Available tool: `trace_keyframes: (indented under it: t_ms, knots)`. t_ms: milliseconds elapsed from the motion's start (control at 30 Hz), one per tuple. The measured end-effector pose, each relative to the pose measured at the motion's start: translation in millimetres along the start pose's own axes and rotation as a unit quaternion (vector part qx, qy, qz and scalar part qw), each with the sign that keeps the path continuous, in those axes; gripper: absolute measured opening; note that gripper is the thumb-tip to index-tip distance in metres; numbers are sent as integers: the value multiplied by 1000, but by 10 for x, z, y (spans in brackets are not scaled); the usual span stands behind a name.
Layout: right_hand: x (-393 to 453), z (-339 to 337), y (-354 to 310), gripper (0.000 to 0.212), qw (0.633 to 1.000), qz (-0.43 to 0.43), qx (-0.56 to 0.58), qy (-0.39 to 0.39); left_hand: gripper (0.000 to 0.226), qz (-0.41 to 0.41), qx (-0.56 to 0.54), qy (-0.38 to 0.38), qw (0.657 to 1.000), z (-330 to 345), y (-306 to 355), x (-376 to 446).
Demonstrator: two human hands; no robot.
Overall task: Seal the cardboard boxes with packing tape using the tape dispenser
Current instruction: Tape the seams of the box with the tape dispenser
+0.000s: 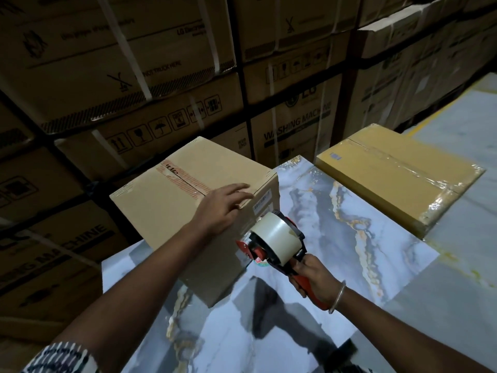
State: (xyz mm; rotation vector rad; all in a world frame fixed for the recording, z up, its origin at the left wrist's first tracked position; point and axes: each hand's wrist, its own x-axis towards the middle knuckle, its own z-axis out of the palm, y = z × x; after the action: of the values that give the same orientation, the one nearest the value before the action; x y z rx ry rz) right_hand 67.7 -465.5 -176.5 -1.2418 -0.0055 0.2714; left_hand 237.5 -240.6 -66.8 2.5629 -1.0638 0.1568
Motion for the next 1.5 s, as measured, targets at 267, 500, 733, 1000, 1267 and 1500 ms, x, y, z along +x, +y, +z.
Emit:
trace_keyframes:
  t_ms: [267,500,733,1000,1267,1500]
  knots:
    - [-4,-35,11,61,1000,3,13,-9,48,-42,125,-160,978,117,136,118]
    - [45,-45,40,67,1000,17,8,-3,43,-47,59,-175,982,41,199,105]
    - [128,-52,53,71,1000,29,3,-2,25,-49,45,-171,983,37,230,87]
    - [207,-31,13,81,1000,25,-7,-1,23,-36,25,-177,983,34,174,95]
    - [261,-34,-25,89,999,35,-9,-1,26,-40,24,-182,982,9,195,98]
    - [306,-52,-51,66,999,35,-6,-8,21,-26,13,-173,984,34,143,86]
